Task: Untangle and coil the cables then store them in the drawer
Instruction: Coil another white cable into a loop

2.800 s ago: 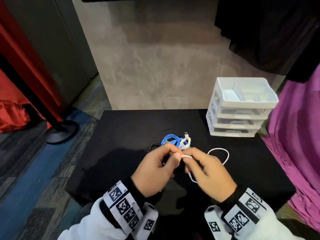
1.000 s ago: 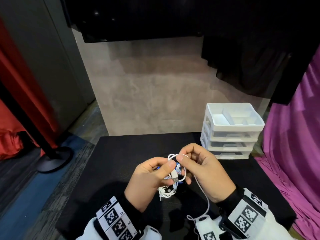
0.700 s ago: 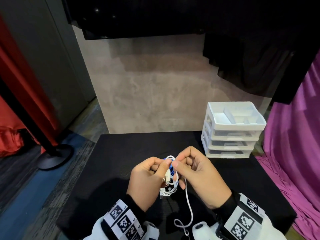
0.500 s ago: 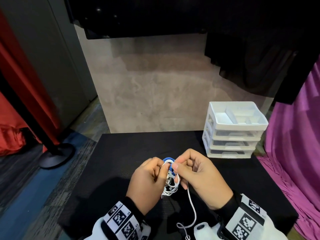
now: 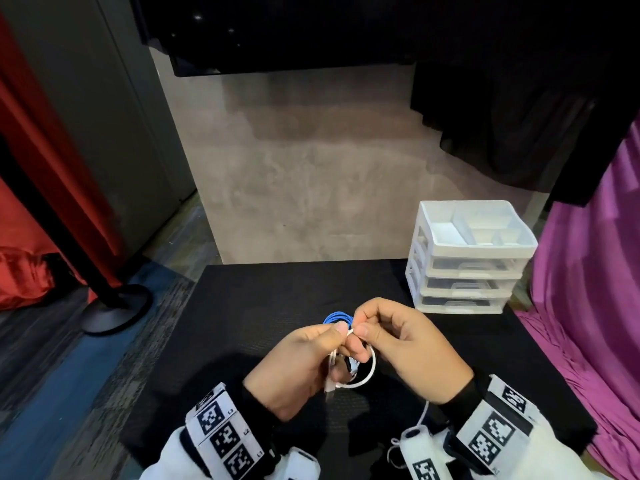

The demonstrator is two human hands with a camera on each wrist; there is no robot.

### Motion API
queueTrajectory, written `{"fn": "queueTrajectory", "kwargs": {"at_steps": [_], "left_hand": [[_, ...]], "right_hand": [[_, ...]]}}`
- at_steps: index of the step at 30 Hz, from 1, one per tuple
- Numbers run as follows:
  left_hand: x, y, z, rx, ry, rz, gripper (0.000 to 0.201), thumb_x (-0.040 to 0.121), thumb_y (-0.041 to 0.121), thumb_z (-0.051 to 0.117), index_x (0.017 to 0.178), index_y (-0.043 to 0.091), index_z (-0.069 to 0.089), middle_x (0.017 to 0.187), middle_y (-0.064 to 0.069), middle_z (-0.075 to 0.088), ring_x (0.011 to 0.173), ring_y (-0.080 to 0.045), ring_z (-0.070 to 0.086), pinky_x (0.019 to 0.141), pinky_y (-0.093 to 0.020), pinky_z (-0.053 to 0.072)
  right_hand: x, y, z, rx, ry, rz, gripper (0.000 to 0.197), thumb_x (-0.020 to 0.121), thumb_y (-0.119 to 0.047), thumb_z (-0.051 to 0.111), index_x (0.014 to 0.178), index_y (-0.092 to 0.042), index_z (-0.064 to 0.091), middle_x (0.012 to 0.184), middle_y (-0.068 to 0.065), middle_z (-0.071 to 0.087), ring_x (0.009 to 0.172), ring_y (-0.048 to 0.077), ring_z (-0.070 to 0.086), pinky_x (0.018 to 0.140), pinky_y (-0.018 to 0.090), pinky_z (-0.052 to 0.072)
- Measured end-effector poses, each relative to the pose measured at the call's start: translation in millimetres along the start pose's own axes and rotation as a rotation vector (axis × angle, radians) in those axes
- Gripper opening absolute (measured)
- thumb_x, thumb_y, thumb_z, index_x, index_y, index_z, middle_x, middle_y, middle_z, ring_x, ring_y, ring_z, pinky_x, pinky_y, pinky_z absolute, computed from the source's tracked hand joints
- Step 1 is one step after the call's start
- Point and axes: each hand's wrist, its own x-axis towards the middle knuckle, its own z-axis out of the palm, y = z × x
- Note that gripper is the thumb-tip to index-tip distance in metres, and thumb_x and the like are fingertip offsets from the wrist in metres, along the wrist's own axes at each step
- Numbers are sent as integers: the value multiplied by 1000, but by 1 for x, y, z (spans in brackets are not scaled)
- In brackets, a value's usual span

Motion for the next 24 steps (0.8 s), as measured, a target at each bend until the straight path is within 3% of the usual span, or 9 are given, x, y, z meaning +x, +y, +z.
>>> {"fn": "queueTrajectory", "kwargs": {"at_steps": [4,8,11,14,17,18,20,22,24], "left_hand": [[0,-4,2,-144,17,-11,36,99,21,55,105,-13,66,80,-5,71,61,-10,49,64,-24,49],[-3,-4,3,-145,-4,-21,31,103,26,54,104,-4,60,73,3,68,53,-6,40,52,-19,38],[-5,-4,2,-176,-30,-15,29,102,30,55,98,1,57,82,-4,66,52,-6,36,50,-19,35],[-6,-2,3,-179,17,19,30,104,24,46,101,-4,59,77,-3,68,52,-8,33,50,-20,34],[-4,8,-7,-345,89,70,26,102,24,49,88,8,62,100,-16,72,51,-7,43,49,-20,41],[-3,12,-11,-394,115,100,26,103,25,48,88,10,62,109,-18,72,56,-9,54,52,-21,47],[1,13,-18,-472,184,196,25,106,22,43,97,6,60,123,-20,70,84,-18,74,65,-26,59],[8,9,-20,-464,292,291,24,107,15,42,104,-2,59,125,-21,69,108,-28,73,83,-31,62],[16,-1,-21,-278,397,343,25,108,13,42,104,-5,59,126,-14,70,111,-29,71,90,-32,60]], "right_hand": [[-3,-5,0,36,13,-1,13,100,-8,66,93,-17,71,84,-1,70,80,14,64,79,29,53],[-2,-7,-4,-31,32,-14,12,98,-12,70,90,-20,74,82,4,72,76,16,63,77,34,54],[-2,-6,-7,-171,85,-32,8,93,-19,76,86,-24,74,78,4,69,71,22,60,75,38,54],[2,3,-13,-198,175,-38,9,91,-26,78,84,-21,74,73,9,63,65,13,53,67,31,49],[1,25,-10,-279,191,16,18,99,-32,67,85,-23,74,71,-1,65,67,5,53,69,34,48],[-3,34,-5,-302,180,51,22,101,-32,65,83,-25,74,67,-8,63,65,0,52,67,31,46],[-14,46,12,-336,120,126,24,103,-30,62,84,-26,75,60,-19,60,59,-2,51,64,22,40],[-27,51,31,-360,-2,156,23,104,-32,60,88,-25,76,61,-24,61,61,-3,55,64,19,40],[-36,43,46,-407,-134,124,27,102,-45,57,90,-28,74,67,-15,66,66,1,60,66,25,48]]}}
